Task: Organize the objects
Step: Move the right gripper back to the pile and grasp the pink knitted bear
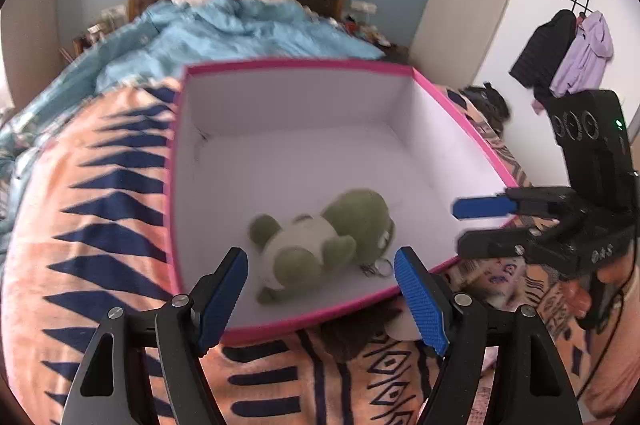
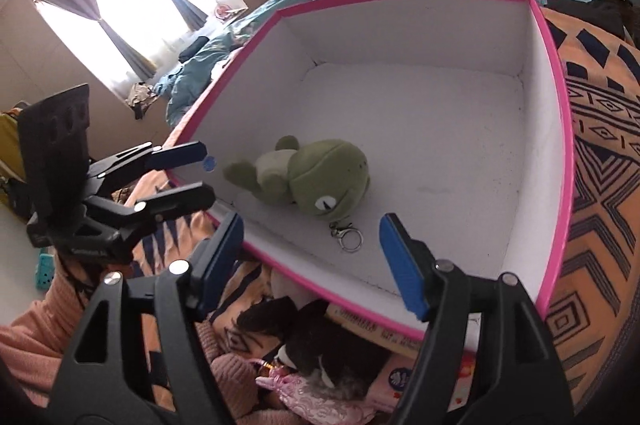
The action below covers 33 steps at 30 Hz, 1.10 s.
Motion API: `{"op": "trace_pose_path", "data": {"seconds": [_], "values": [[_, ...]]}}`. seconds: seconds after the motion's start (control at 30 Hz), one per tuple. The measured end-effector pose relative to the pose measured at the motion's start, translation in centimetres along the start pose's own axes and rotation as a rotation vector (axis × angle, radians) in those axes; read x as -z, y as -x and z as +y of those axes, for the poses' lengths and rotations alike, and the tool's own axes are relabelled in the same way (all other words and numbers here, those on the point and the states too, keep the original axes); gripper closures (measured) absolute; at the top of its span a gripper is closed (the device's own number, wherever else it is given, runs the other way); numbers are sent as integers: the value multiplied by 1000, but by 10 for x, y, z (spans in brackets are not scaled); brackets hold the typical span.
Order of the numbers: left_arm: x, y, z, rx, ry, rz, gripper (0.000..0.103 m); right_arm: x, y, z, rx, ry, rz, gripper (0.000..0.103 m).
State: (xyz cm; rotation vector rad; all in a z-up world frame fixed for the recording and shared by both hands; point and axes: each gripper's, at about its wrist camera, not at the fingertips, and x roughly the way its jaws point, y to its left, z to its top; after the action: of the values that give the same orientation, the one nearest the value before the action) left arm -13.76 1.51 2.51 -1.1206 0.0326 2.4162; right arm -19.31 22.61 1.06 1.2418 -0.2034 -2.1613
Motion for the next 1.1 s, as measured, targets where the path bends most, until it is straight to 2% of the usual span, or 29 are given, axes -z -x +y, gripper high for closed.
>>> {"op": "trace_pose_path", "data": {"seconds": [0.07,0.13,0.27,0.33,0.4,0.57,0.8,0.9,1.0,1.1], "values": [[4,9,-4,-25,-11,-38,25,6,5,10,18,32,-15,31],[9,23,-7,-15,-7,-97,20,13,14,17,51,47,-44,30],[20,50,-16,6,-3,-185,19,33,43,21,35,45,-130,28],[28,62,-26,26,-18,-220,12,45,59,24,30,42,-167,28],[36,70,-34,35,-29,-246,12,57,73,30,33,40,-198,27],[63,79,-54,46,-48,-255,11,99,83,39,42,40,-213,26],[101,71,-61,24,-25,-201,11,170,71,77,122,116,-186,26],[119,66,-60,-4,-36,-176,11,191,61,84,129,108,-175,26],[133,59,-57,8,-30,-137,12,202,48,82,215,94,-167,26],[144,57,-58,-5,-33,-112,12,204,38,71,190,31,-166,26]]}}
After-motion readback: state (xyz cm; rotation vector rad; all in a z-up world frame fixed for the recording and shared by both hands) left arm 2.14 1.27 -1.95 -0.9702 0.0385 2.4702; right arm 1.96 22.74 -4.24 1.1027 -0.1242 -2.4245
